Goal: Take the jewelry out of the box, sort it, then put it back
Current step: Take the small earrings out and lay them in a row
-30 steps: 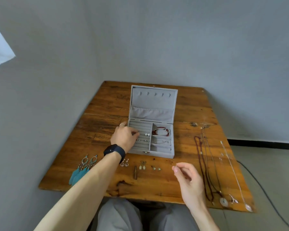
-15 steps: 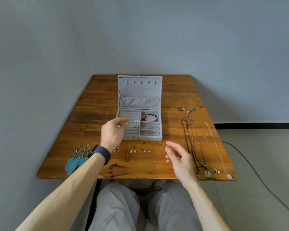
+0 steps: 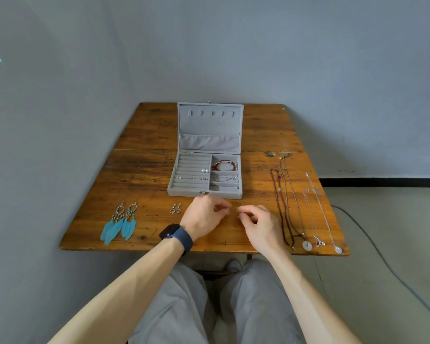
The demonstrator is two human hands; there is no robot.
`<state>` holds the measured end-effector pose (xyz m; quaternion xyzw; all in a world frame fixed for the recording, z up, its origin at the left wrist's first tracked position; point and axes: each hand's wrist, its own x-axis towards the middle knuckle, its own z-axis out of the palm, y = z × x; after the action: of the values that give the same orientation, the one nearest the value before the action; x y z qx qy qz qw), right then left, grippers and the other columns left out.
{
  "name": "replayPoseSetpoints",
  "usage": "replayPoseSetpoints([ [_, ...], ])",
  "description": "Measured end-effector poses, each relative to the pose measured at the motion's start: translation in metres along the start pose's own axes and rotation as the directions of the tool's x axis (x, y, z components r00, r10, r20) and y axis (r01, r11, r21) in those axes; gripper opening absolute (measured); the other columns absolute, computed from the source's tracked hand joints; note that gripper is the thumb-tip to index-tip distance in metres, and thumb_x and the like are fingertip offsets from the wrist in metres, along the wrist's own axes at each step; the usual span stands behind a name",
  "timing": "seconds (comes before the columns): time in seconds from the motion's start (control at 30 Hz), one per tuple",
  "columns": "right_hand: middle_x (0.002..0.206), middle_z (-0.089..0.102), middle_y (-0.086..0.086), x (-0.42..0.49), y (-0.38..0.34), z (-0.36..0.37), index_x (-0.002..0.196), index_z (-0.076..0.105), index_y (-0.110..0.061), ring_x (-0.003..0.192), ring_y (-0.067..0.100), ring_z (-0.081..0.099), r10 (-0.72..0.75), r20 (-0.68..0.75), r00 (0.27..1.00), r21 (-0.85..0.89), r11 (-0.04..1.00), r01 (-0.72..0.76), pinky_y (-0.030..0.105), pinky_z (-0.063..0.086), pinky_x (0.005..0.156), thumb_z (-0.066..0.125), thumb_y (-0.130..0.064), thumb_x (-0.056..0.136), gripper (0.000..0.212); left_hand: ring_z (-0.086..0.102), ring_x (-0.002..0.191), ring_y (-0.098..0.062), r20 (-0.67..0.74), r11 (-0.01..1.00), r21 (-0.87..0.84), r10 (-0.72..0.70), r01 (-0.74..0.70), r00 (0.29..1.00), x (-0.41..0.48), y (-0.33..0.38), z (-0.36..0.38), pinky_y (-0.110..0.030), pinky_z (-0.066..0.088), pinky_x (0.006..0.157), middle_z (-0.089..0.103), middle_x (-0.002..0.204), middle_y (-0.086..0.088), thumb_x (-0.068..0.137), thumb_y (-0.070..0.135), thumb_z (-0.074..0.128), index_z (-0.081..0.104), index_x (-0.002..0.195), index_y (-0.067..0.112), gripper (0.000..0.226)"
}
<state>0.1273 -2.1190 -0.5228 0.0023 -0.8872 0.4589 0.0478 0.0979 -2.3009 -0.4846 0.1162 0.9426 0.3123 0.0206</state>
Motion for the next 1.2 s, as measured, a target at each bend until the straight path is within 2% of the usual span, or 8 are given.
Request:
replayPoseSetpoints([
  [0.13, 0.099, 0.064, -0.021, 0.008, -0.003, -0.001, 0.108, 0.07, -0.037, 0.084, -0.004, 0.059, -0.005, 0.063, 0.998, -0.068, 0.998, 0.009, 0.005, 0.038, 0.068, 0.061, -0.029, 0.097, 0.016, 0.061, 0.092, -0.005, -0.018, 0.998, 0.054, 0.025, -0.024, 1.0, 0.003, 0.005, 0.005, -0.018, 0.049, 0.079, 0.072, 0.107, 0.008, 0.096, 0.029, 0.064, 0.07, 0.118, 0.029, 0.024],
  [0.3, 0.088, 0.064, -0.031, 0.009, 0.0, 0.0, 0.102, 0.07, -0.039, 0.084, -0.02, 0.057, 0.01, 0.04, 0.999, -0.029, 1.0, -0.009, 0.0, 0.04, 0.061, 0.066, -0.031, 0.095, 0.012, 0.066, 0.096, -0.01, 0.003, 0.994, 0.102, 0.039, -0.039, 0.999, 0.005, 0.008, 0.006, -0.03, 0.058, 0.083, 0.072, 0.105, 0.007, 0.095, 0.026, 0.065, 0.071, 0.112, 0.028, 0.018],
  [0.53, 0.087, 0.062, -0.033, 0.009, 0.003, 0.002, 0.102, 0.071, -0.041, 0.084, -0.013, 0.06, 0.027, 0.008, 1.0, 0.004, 1.0, -0.027, 0.006, 0.044, 0.068, 0.067, -0.034, 0.093, 0.011, 0.066, 0.096, -0.01, 0.027, 0.99, 0.127, 0.059, -0.062, 0.998, 0.005, 0.009, 0.007, -0.03, 0.059, 0.082, 0.072, 0.108, 0.007, 0.096, 0.024, 0.064, 0.069, 0.119, 0.029, 0.024],
  [0.67, 0.094, 0.066, -0.023, 0.007, 0.005, 0.002, 0.107, 0.07, -0.037, 0.084, 0.004, 0.068, 0.047, -0.019, 0.999, 0.072, 0.996, -0.046, 0.028, 0.061, 0.073, 0.066, -0.029, 0.095, 0.015, 0.064, 0.091, -0.007, 0.019, 0.99, 0.127, 0.052, -0.054, 0.998, 0.004, 0.01, 0.004, -0.024, 0.057, 0.077, 0.07, 0.103, 0.01, 0.094, 0.024, 0.065, 0.067, 0.121, 0.032, 0.028],
  [0.77, 0.101, 0.067, -0.017, 0.006, 0.007, 0.001, 0.112, 0.069, -0.034, 0.088, 0.007, 0.068, 0.05, -0.008, 0.999, 0.111, 0.993, -0.048, 0.035, 0.063, 0.074, 0.067, -0.025, 0.094, 0.02, 0.062, 0.088, -0.008, -0.005, 0.989, 0.14, 0.055, -0.054, 0.998, 0.002, 0.006, -0.003, -0.022, 0.054, 0.071, 0.067, 0.101, 0.011, 0.091, 0.024, 0.065, 0.067, 0.118, 0.034, 0.028],
  [0.97, 0.11, 0.068, -0.011, 0.003, 0.005, -0.002, 0.116, 0.068, -0.033, 0.081, 0.005, 0.069, 0.047, -0.007, 0.999, 0.118, 0.992, -0.046, 0.032, 0.062, 0.073, 0.07, -0.023, 0.091, 0.027, 0.052, 0.113, -0.018, -0.056, 0.955, 0.295, 0.049, -0.031, 0.997, -0.003, -0.003, -0.01, -0.034, 0.048, 0.09, 0.06, 0.12, 0.003, 0.09, 0.037, 0.067, 0.064, 0.124, 0.033, 0.035],
  [1.13, 0.113, 0.063, -0.013, 0.005, 0.003, -0.003, 0.122, 0.067, -0.031, 0.078, 0.0, 0.065, 0.028, 0.014, 1.0, 0.049, 0.998, -0.028, 0.009, 0.053, 0.064, 0.071, -0.025, 0.09, 0.033, 0.049, 0.115, -0.016, -0.025, 0.919, 0.393, 0.05, -0.036, 0.998, -0.004, -0.003, -0.005, -0.034, 0.045, 0.094, 0.06, 0.123, 0.007, 0.093, 0.048, 0.061, 0.068, 0.12, 0.036, 0.03],
  [1.2, 0.114, 0.06, -0.014, 0.006, 0.002, -0.002, 0.122, 0.068, -0.031, 0.082, 0.001, 0.064, 0.013, 0.01, 1.0, -0.004, 1.0, -0.013, 0.008, 0.049, 0.069, 0.07, -0.029, 0.09, 0.032, 0.05, 0.114, -0.016, -0.025, 0.921, 0.389, 0.048, -0.035, 0.999, -0.005, -0.004, -0.006, -0.034, 0.045, 0.094, 0.061, 0.122, 0.007, 0.094, 0.047, 0.06, 0.07, 0.117, 0.036, 0.027],
])
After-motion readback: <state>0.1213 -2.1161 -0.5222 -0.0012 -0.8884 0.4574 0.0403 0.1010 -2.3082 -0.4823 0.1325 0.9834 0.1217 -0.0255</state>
